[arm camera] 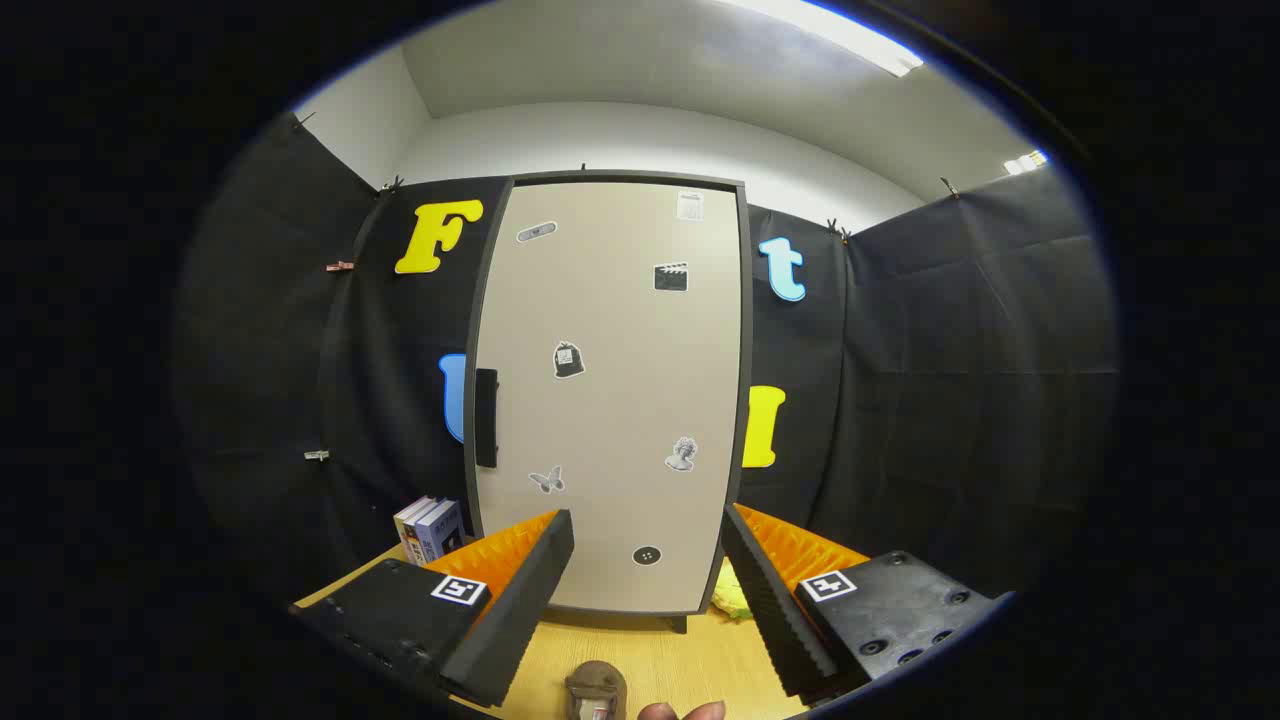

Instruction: Open the shoe cabinet door, grab the shoes and put them into the shoe cabinet, then close the shoe cabinet door.

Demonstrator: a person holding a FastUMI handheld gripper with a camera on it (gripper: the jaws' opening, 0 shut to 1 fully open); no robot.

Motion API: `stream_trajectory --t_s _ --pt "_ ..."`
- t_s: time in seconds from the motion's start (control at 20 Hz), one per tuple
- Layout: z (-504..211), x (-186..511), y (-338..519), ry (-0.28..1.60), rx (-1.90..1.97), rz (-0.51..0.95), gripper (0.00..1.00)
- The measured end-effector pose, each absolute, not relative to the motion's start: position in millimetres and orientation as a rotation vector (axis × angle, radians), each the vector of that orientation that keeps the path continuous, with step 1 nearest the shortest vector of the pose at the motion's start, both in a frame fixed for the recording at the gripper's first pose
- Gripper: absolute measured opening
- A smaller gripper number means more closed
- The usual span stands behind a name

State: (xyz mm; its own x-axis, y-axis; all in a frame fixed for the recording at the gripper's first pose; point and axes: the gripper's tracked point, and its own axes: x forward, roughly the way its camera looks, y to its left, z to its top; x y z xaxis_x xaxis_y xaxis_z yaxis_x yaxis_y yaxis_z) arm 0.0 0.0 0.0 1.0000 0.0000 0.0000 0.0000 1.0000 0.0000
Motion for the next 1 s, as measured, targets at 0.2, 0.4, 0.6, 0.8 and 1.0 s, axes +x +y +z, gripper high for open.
stream_trajectory --t_s 0.2,0.4,0.6,0.8,1.0 --pt "-3 2 -1 0.013 0.012 -0.004 0.98" --pt "-3 4 -5 0.027 0.028 -0.003 0.98" --pt "-4 6 -3 0.021 0.013 -0.017 0.98" --pt "-3 6 2 0.018 -0.002 -0.021 0.98" --pt "-6 11 3 0.034 0.005 -0.019 0.98"
